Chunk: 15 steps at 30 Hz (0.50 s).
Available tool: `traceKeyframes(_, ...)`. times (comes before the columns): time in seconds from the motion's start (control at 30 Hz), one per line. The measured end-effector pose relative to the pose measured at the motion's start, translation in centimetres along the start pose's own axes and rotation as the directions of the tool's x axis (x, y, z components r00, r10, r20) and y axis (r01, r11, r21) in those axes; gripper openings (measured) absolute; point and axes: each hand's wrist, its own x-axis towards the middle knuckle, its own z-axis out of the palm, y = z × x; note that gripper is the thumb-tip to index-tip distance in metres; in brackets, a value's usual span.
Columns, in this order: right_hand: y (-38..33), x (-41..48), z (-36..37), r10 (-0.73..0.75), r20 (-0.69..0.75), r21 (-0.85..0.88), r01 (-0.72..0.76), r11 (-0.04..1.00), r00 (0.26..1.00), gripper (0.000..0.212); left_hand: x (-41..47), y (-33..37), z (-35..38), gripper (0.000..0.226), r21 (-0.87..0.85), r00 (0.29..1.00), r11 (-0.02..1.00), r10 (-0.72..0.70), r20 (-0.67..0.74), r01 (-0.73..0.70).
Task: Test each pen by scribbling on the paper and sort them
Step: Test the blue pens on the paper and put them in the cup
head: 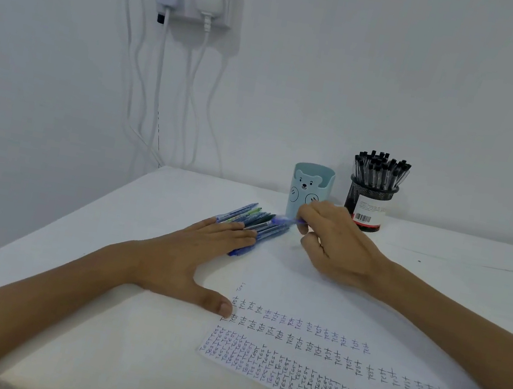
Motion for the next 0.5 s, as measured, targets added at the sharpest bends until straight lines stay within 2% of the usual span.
traceKeyframes(0.1, -1.7, 0.3, -0.1, 0.15, 0.042, 0.128, -0.154, 0.98, 0.988, 0.048, 0.1, 0.1, -0.1, 0.122, 0.017, 1.0, 1.0, 0.003, 0.02, -0.004)
traceKeyframes(0.17, -2.7, 0.6, 0.0, 0.176, 0.009, 0.19, -0.175, 0.966, 0.984, 0.061, 0.1, 0.2, -0.2, 0.124, 0.023, 0.999, 1.0, -0.001, 0.034, 0.0)
traceKeyframes(0.33, -3.2, 0.6, 0.5, 0.183, -0.046, 0.299, -0.161, 0.941, 0.982, 0.061, 0.2, 0.0, -0.1, 0.123, 0.027, 1.0, 1.0, -0.002, 0.03, 0.001)
traceKeyframes(0.5, -3.8, 0.6, -0.1, 0.204, -0.158, 0.463, -0.111, 0.88, 0.966, 0.049, 0.1, -0.1, 0.0, 0.122, 0.03, 1.0, 1.0, -0.003, 0.031, 0.002)
